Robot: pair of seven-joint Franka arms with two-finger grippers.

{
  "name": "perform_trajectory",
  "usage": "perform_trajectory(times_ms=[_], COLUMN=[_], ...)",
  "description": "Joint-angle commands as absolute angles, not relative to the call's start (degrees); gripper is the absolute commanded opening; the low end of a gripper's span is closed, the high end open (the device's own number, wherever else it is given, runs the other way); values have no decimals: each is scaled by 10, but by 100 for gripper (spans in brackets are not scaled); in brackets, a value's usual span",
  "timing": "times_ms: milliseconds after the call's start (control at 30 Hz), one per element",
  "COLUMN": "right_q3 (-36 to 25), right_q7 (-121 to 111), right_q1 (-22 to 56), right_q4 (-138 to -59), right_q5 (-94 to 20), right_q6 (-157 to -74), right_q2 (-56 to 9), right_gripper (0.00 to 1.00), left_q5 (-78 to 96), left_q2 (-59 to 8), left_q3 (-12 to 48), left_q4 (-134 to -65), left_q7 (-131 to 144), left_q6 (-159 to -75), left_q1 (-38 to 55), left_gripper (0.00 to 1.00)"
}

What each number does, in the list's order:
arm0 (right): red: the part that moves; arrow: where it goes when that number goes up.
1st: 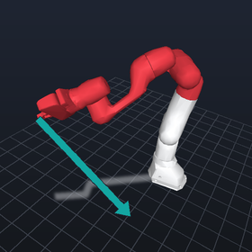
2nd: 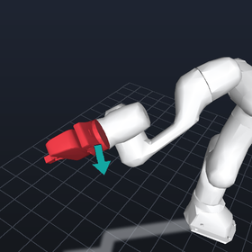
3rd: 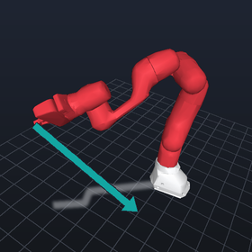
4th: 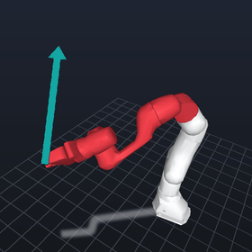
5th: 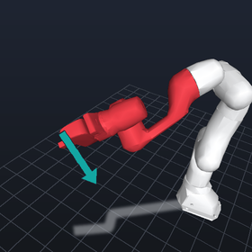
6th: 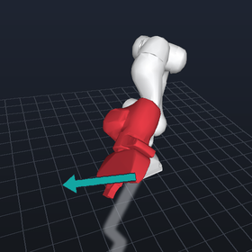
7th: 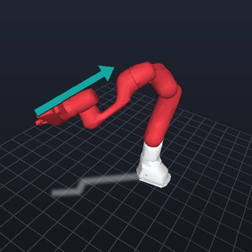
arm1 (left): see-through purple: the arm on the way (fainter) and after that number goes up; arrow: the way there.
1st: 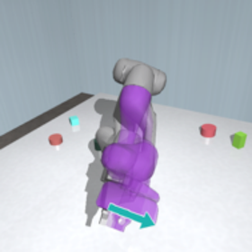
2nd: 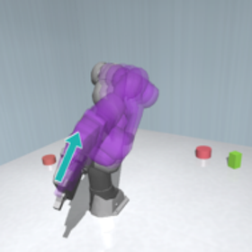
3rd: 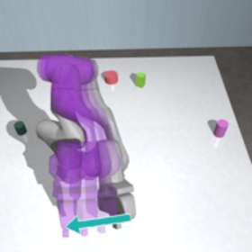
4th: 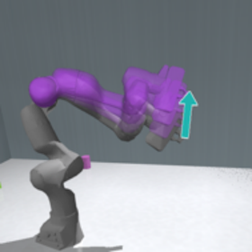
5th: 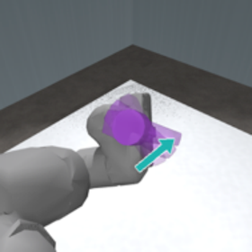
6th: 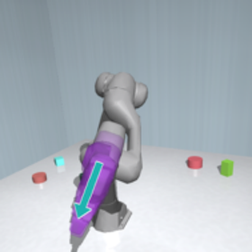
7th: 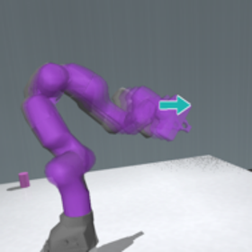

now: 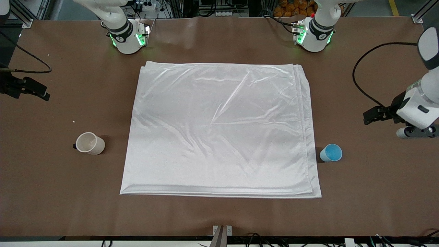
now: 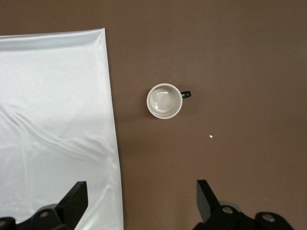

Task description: Place blue cup into white mug on cloth

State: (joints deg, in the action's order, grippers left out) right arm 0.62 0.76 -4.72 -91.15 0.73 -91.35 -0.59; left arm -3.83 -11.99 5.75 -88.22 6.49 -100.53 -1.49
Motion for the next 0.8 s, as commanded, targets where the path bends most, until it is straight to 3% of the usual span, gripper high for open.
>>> perform_trajectory(times_ms=[0, 200, 767], right_q3=[6, 6, 5], right_q7=[-16, -54, -336], right_q1=[-58, -62, -102], right_q4=[-913, -913, -919], right_q5=[-3, -3, 4], right_q6=[-917, -925, -1012], right_q2=[-7, -13, -91], right_gripper=[100, 100, 100], left_q5=[-57, -59, -58], left_q2=[-121, -146, -254], left_q3=[58, 57, 54], left_q4=[-945, -1003, -1000], left_q7=[57, 56, 67], left_q6=[-1082, -1179, -1259], left_q1=[-18, -25, -42], left_gripper=[100, 100, 100])
